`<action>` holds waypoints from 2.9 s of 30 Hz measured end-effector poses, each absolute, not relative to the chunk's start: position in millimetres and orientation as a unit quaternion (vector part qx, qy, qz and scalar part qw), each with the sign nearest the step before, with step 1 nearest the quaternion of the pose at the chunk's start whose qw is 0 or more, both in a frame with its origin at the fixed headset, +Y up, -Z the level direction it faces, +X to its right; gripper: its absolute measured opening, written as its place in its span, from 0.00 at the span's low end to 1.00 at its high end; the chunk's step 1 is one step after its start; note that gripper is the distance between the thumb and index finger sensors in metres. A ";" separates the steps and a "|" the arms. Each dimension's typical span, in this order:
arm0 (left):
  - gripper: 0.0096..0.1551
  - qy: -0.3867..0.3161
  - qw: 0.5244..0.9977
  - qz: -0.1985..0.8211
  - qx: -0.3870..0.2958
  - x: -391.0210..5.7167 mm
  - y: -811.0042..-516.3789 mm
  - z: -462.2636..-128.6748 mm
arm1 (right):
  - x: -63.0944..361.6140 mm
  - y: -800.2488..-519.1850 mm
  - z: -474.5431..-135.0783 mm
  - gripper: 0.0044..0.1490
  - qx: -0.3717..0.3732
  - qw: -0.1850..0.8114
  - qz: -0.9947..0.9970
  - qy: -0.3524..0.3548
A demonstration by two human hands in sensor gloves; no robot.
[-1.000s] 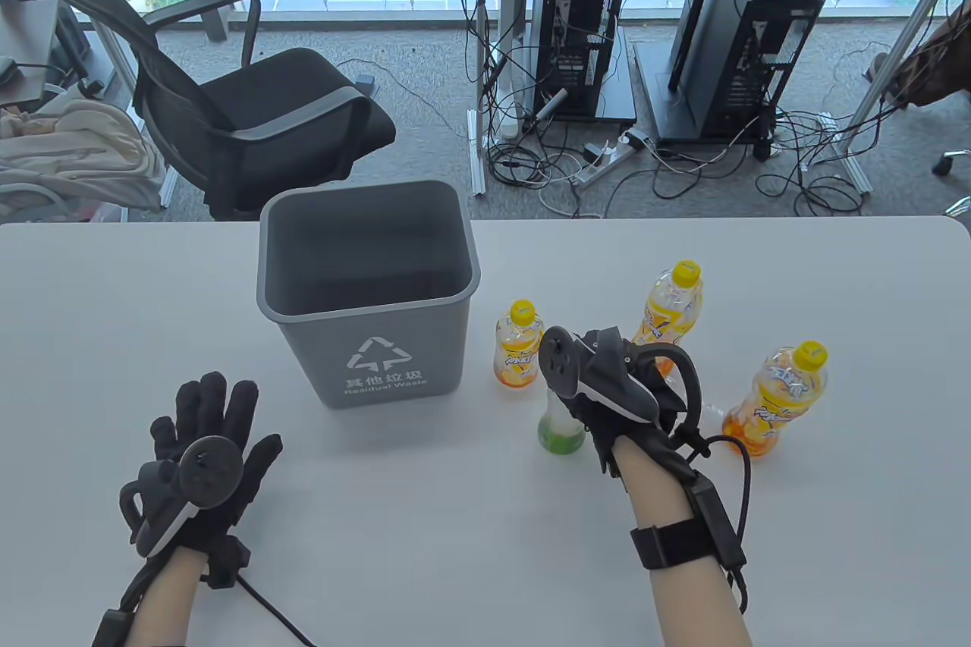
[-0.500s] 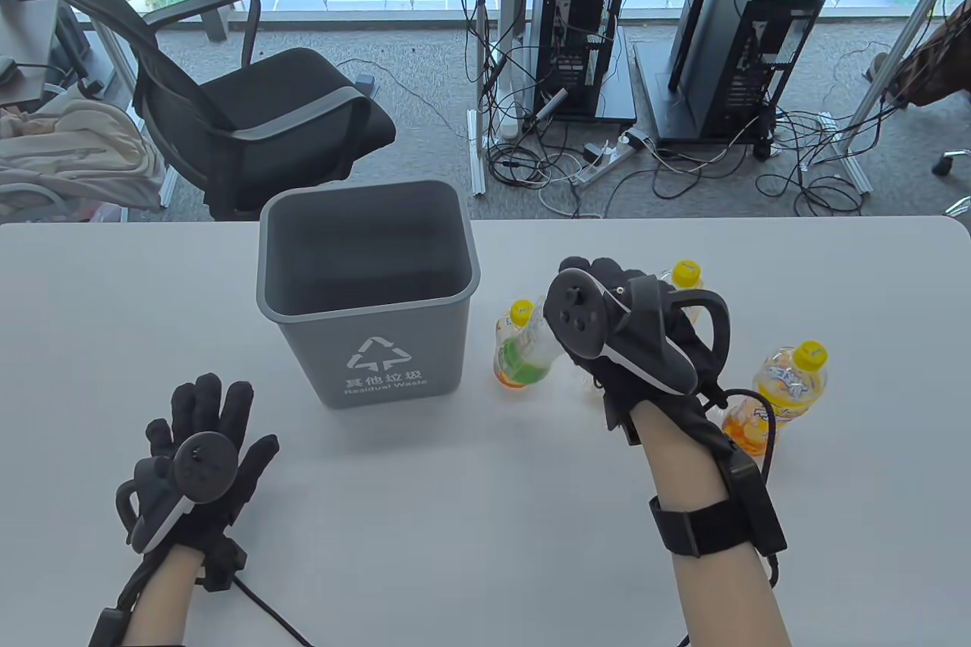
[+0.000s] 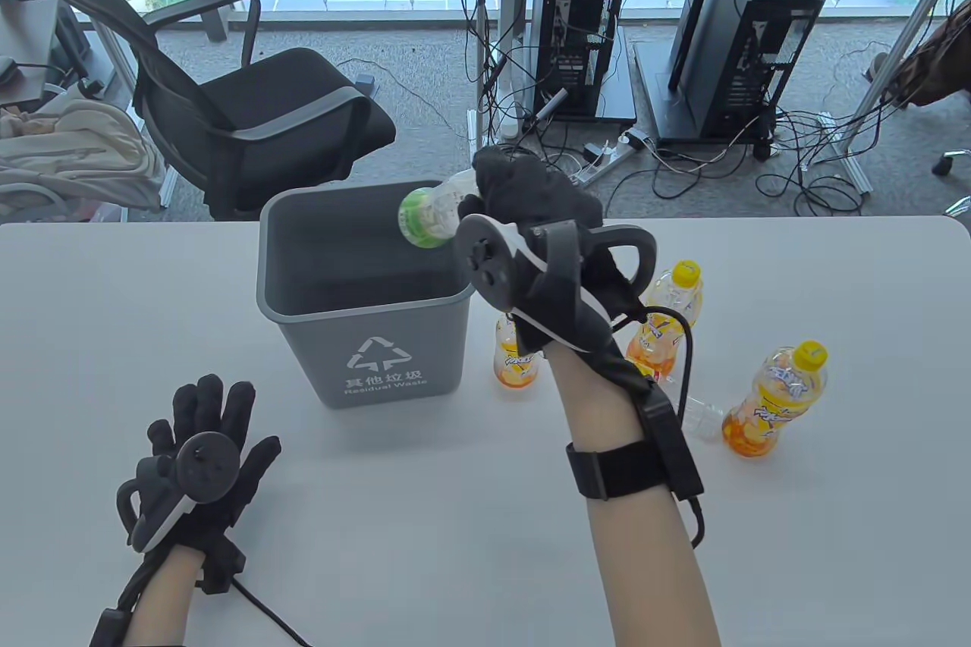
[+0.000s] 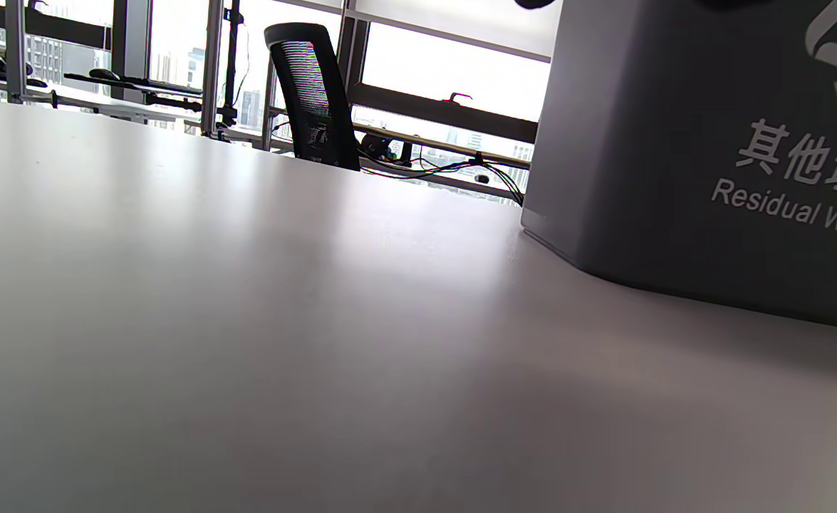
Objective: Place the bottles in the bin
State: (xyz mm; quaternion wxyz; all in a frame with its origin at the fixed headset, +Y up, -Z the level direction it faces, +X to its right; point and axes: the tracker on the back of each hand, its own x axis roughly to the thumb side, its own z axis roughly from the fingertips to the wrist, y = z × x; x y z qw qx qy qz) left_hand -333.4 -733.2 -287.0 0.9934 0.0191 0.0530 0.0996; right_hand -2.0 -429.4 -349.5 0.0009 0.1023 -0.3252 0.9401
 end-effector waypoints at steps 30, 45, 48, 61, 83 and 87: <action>0.49 0.057 0.992 0.114 0.008 -336.5 -733.9 -287.4 | 26.6 -564.7 -424.0 0.40 -0.026 -0.056 0.987 -0.148; 0.50 0.059 0.992 0.111 0.003 -336.7 -735.5 -287.8 | 42.1 -642.0 -436.9 0.41 -0.032 -0.040 0.998 -0.031; 0.50 0.059 0.992 0.110 0.001 -336.5 -735.8 -287.9 | 40.7 -645.3 -437.9 0.40 -0.029 -0.033 0.998 -0.040; 0.50 0.061 0.992 0.109 -0.002 -336.2 -736.4 -288.3 | 55.2 -603.4 -430.6 0.39 -0.044 0.002 0.994 -0.102; 0.50 0.057 0.994 0.092 -0.008 -333.3 -739.6 -289.9 | 2.9 -479.3 -390.0 0.38 0.059 0.221 0.941 -0.251; 0.50 0.056 0.994 0.089 -0.011 -332.2 -740.2 -290.5 | -23.1 -498.3 -392.7 0.38 0.094 0.161 0.959 -0.213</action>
